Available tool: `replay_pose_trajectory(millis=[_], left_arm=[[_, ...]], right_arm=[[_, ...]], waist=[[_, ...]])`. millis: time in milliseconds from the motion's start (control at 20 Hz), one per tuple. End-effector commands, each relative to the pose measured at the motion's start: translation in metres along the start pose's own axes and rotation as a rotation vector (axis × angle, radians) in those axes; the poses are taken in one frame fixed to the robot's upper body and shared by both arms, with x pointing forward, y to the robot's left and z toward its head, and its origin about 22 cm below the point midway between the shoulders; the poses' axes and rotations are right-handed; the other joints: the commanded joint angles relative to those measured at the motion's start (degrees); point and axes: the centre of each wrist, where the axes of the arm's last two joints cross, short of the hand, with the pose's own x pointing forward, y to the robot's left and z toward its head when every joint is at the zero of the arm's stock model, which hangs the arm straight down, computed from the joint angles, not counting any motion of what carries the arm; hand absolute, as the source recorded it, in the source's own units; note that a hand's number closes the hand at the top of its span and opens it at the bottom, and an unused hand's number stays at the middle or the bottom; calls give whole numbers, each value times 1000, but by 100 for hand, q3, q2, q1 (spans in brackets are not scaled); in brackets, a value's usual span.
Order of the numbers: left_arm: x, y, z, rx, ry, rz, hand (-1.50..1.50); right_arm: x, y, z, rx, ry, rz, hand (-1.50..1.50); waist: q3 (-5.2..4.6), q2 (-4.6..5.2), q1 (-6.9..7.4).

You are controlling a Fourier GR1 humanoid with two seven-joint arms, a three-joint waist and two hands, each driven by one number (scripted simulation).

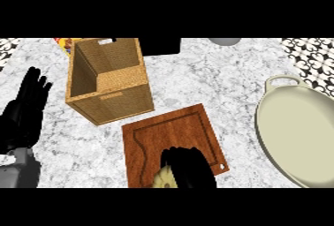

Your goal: Pick the squash from the cutting board and place it in the pot

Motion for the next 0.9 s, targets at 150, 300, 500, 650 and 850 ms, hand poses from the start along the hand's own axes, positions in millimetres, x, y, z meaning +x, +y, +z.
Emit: replay_pose_trajectory(millis=[150,300,500,650,850], left_arm=[[-5,1,2,2,11,4,0],[-1,-7,0,-26,-6,0,0],[1,-6,-3,-32,-18,-6,0],[5,-1,4,-59,-26,19,0],[6,-3,-17,-83,-19,6,0]], right_arm=[[15,-62,70,-506,73,-212,150],[-1,-82,101,-681,128,-139,150],[-3,-110,150,-810,199,-212,150],[-16,-113,165,-857,257,-152,150],[-30,-136,168,-891,271,-202,150]], waist=[[-10,0,56],[-6,26,62],[-4,79,239],[-1,105,394],[-4,155,425]])
